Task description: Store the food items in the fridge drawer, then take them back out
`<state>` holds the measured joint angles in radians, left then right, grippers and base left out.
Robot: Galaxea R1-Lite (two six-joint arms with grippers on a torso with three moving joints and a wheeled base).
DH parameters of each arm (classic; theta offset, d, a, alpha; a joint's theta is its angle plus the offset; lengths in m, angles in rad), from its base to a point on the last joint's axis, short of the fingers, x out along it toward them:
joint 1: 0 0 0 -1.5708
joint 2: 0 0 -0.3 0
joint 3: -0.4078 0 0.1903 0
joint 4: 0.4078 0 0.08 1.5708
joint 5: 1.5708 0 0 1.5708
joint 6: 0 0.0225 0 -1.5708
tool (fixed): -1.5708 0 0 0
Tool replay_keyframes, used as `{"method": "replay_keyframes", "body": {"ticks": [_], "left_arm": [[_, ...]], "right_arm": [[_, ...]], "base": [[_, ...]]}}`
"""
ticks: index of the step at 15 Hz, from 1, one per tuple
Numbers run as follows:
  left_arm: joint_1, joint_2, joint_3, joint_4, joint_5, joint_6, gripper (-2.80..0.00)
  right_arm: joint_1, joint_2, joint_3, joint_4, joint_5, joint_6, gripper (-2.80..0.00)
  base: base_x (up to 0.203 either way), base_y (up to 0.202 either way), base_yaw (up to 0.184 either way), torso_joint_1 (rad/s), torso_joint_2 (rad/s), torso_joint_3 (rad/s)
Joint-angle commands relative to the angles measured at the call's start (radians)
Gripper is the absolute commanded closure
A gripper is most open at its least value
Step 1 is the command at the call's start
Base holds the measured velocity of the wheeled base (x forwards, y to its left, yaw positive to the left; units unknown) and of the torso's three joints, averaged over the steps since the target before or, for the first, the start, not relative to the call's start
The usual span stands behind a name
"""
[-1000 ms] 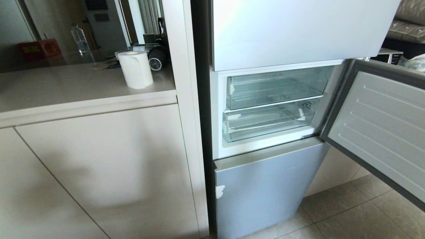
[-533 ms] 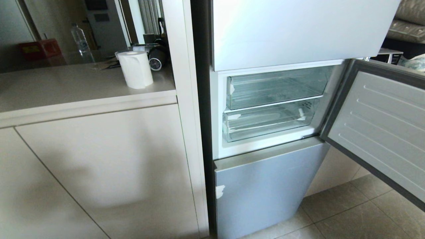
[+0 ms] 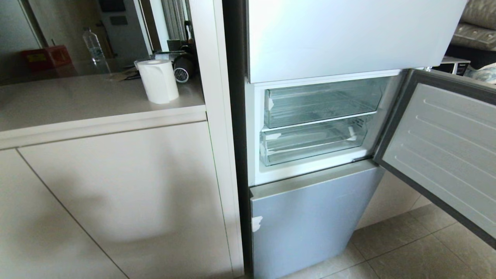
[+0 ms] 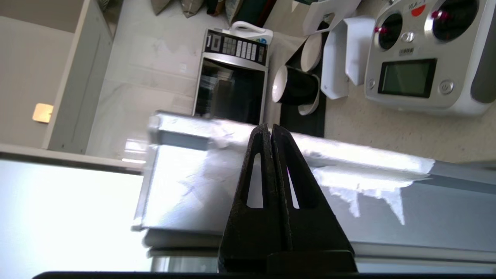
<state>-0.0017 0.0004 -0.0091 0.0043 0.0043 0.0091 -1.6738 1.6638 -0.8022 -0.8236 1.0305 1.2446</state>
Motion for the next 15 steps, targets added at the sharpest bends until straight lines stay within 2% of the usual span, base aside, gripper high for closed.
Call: {"method": "replay_keyframes", "body": {"ticks": [1,4,7,11,15], "left_arm": [[0.0,0.0,0.0,0.0,0.0,0.0,0.0],[0.0,0.0,0.0,0.0,0.0,0.0,0.0],[0.0,0.0,0.0,0.0,0.0,0.0,0.0],[0.0,0.0,0.0,0.0,0.0,0.0,0.0],[0.0,0.0,0.0,0.0,0.0,0.0,0.0]], "right_arm": [[-0.057,-0.109,0.037,-0.002,0.029,0.029,0.0],[-0.174,-0.201,0.046,-0.012,0.034,0.093,0.0],[-0.245,-0.219,0.021,-0.122,0.027,0.227,0.0],[-0.238,-0.095,-0.007,-0.177,0.021,0.253,0.0],[-0.165,0.039,-0.043,-0.179,0.029,0.256,0.0]], "base": [[0.0,0.0,0.0,0.0,0.0,0.0],[0.0,0.0,0.0,0.0,0.0,0.0],[0.0,0.0,0.0,0.0,0.0,0.0],[0.0,0.0,0.0,0.0,0.0,0.0],[0.0,0.0,0.0,0.0,0.0,0.0]]}}
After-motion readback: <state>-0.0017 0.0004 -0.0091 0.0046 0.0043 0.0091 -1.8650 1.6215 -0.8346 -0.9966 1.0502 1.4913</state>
